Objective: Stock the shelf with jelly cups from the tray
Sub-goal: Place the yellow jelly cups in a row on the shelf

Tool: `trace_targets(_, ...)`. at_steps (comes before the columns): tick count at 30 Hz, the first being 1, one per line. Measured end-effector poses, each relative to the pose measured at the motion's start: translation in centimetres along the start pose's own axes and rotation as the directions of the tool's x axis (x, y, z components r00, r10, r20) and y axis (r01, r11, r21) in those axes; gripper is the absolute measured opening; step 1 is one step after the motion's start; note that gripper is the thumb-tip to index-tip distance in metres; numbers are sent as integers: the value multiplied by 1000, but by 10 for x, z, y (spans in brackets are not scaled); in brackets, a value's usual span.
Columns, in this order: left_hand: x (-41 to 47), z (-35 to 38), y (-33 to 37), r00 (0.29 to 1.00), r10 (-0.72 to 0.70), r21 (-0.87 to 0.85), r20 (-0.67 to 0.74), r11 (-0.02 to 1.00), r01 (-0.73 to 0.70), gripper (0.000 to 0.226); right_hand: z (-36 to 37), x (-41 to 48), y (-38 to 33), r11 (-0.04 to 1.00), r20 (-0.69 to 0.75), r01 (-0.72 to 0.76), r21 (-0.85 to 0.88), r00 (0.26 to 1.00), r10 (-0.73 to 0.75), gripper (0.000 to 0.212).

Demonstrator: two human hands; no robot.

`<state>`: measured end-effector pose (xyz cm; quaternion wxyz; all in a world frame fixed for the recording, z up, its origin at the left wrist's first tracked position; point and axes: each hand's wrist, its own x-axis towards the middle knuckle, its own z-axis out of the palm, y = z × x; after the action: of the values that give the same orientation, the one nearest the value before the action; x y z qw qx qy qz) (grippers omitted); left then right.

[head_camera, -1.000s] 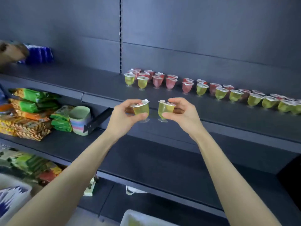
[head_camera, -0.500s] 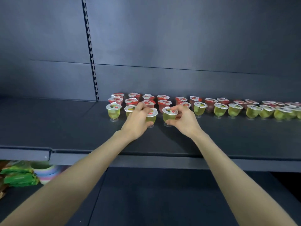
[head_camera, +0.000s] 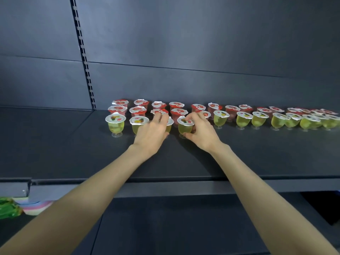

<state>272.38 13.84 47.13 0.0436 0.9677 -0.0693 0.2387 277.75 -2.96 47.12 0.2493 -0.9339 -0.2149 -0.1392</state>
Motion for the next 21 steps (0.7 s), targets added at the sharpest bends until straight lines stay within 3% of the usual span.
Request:
trace_targets(6, -11, -12, -3, 999, 15, -26, 29, 1000, -15, 41, -12, -7, -5, 993, 73, 24, -119, 997, -15, 54)
trace_targets(13, -45, -30, 12, 997, 14, -57, -76, 998, -18, 37, -34, -51, -9, 998, -11, 32, -55, 999, -33, 35)
trace_targets(21, -119, -41, 84, 992, -26, -74, -126, 997, 17, 37, -64, -147, 16, 994, -8, 105, 25, 995, -104, 33)
